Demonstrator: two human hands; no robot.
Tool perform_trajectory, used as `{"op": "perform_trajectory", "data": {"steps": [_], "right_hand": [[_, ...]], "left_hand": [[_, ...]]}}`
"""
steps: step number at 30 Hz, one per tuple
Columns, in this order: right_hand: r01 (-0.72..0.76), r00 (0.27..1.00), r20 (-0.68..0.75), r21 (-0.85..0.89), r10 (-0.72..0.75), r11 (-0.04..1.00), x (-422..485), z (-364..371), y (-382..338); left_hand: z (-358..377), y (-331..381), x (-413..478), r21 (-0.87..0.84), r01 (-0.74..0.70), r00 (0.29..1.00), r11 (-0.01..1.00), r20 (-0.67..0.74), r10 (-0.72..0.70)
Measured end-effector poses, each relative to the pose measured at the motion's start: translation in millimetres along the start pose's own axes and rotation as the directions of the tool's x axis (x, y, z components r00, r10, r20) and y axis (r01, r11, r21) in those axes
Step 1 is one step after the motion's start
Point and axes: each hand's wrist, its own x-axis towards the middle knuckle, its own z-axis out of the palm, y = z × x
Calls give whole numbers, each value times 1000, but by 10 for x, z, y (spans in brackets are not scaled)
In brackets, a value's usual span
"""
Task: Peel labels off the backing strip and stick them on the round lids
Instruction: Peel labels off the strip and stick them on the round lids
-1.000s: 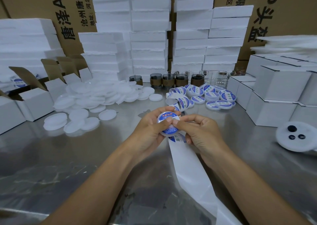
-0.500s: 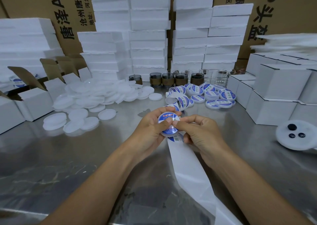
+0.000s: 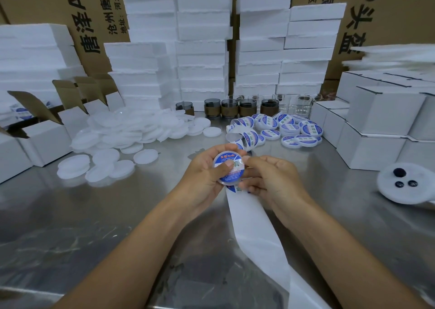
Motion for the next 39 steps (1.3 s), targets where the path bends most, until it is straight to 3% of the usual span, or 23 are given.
{"op": "perform_trajectory", "data": {"steps": [10,14,18,20,22,25,28,33,39], "right_hand": [[193,976,-63,-206,-210,959,24,-3,74],[342,894,-115,-450,-433,825,26,7,144],[412,820,-59,-631,-569,658,24,-12,174],[413,831,-64,-595,-553,689,19,-13,168],[403,873,-68,-457,-483,793,10,-3,131],[337,937,12,-290,-349,896,2,-7,81],[330,943,44,-266,-331,906,4,-26,72],[373,925,-36,-92,-378,923,3,-43,12],[355,935,12,-41,-355,934,-1,-31,23]], "left_hand": [[44,-2,-11,-49,3,1000,999,26,-2],[73,-21,-19,-78,14,999,997,33,-11],[46,9,-29,-154,28,999,988,41,-22],[27,32,-30,-216,38,999,976,45,-29],[21,37,-33,-250,45,997,967,66,-29],[40,20,-56,-198,43,987,979,160,-11],[49,-2,-64,-141,38,991,989,136,-19],[26,-21,-55,37,-13,999,999,43,12],[-7,-27,-42,2,-71,997,997,4,71]]}}
